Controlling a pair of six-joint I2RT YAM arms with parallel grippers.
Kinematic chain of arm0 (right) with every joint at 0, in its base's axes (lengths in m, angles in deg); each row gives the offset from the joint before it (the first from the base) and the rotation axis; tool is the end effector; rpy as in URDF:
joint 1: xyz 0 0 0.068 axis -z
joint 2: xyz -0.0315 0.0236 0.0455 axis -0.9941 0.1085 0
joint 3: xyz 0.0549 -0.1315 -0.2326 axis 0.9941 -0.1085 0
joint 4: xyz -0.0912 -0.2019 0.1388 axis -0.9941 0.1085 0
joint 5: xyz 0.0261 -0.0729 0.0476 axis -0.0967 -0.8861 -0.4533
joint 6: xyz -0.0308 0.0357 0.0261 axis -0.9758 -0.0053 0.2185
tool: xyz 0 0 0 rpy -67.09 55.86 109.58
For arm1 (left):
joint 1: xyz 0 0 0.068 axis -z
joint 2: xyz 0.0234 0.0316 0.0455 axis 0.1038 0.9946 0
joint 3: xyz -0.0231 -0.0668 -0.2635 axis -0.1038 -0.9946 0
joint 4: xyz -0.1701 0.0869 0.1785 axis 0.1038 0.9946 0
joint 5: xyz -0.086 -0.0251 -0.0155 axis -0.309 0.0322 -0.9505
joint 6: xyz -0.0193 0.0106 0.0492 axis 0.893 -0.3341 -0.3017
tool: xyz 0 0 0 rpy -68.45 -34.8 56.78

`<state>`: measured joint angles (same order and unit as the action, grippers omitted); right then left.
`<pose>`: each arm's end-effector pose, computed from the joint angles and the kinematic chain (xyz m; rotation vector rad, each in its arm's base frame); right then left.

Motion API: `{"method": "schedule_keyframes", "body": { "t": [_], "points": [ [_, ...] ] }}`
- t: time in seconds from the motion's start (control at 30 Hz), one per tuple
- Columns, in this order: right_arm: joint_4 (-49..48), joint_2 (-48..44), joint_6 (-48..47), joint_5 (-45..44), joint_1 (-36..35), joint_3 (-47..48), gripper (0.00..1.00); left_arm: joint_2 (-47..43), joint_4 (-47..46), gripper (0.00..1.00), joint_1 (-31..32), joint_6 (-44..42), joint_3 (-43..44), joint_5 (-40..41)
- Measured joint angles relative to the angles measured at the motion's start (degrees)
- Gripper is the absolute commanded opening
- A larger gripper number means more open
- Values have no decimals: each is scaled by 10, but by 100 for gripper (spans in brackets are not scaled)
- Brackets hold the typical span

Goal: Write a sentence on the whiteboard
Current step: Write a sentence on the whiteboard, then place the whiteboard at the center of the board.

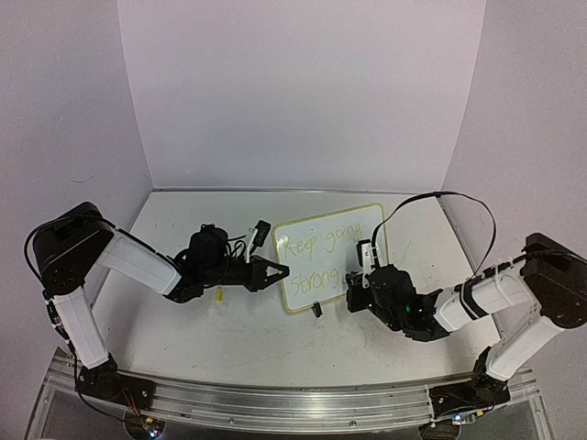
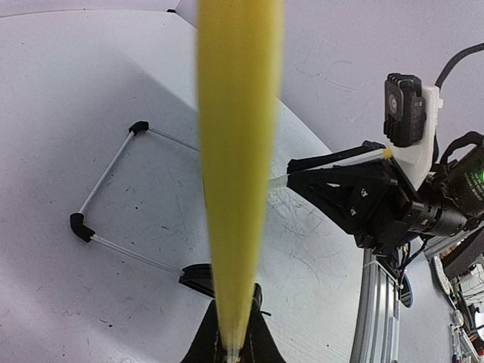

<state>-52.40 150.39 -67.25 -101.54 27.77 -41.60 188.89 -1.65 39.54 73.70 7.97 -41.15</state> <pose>0.1742 0.2306 0.1570 -0.3425 1.9182 0.4261 0.2355 -0.2631 0.1585 0.7142 1.9217 -1.2555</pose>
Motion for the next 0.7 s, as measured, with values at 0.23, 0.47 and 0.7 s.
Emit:
{"method": "schedule_keyframes", "body": {
  "t": [0.23,0.47,0.7],
  "points": [
    [11,8,-5,-1,5,9,0,0,1,9,-1,0,0,2],
    [135,-205,33,26,4,-15,0,-2,17,35,-1,-2,-1,10],
    [198,-321,41,30,5,-20,0,-32,43,56,-1,1,-12,25]
  ]
}}
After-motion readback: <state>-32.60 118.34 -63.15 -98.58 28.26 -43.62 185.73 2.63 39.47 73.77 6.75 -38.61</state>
